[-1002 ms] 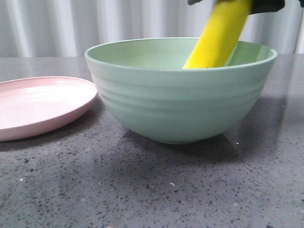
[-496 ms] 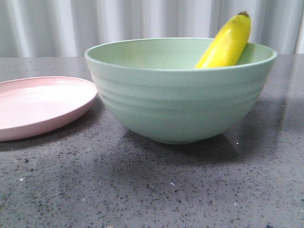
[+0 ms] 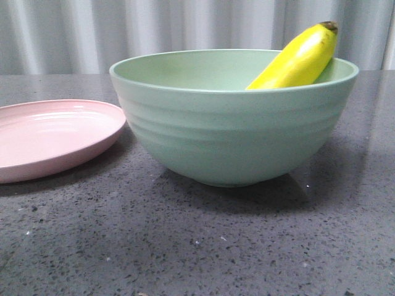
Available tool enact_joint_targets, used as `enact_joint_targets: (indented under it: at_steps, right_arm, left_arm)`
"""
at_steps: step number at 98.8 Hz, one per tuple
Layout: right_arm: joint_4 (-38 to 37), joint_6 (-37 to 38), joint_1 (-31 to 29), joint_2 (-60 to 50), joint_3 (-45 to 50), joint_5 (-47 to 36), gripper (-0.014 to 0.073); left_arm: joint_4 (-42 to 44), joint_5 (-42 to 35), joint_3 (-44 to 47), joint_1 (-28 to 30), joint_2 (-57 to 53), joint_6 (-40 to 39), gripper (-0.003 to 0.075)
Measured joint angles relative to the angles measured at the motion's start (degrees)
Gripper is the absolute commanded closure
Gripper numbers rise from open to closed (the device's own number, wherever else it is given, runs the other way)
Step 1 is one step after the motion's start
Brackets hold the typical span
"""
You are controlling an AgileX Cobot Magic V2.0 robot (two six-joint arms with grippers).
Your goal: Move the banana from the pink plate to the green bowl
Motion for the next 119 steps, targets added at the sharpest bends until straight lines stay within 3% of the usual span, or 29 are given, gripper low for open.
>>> enact_joint_targets:
  at_steps: [38, 69, 89, 119]
  right_arm:
    - [-2.7, 0.0, 0.0, -17.6, 17.6, -10.8, 0.0659]
    - [-5.4, 0.0, 0.0, -32.2, 33.4, -20.0, 0.0659]
    - [-5.7, 0.0, 0.0, -34.7, 37.2, -20.0, 0.0659]
    - [-5.7, 0.0, 0.0, -34.7, 38.8, -19.8, 0.0659]
  left_arm:
    - [0.4, -11.5, 21.4, 0.0, -23.9, 0.0, 0.0741]
    - [0.4, -12.9, 36.2, 0.0, -43.0, 0.0, 0.0741]
    - [0.4, -12.9, 39.5, 0.0, -49.4, 0.0, 0.0741]
    - [0.4, -12.9, 41.2, 0.0, -49.6, 0.0, 0.0741]
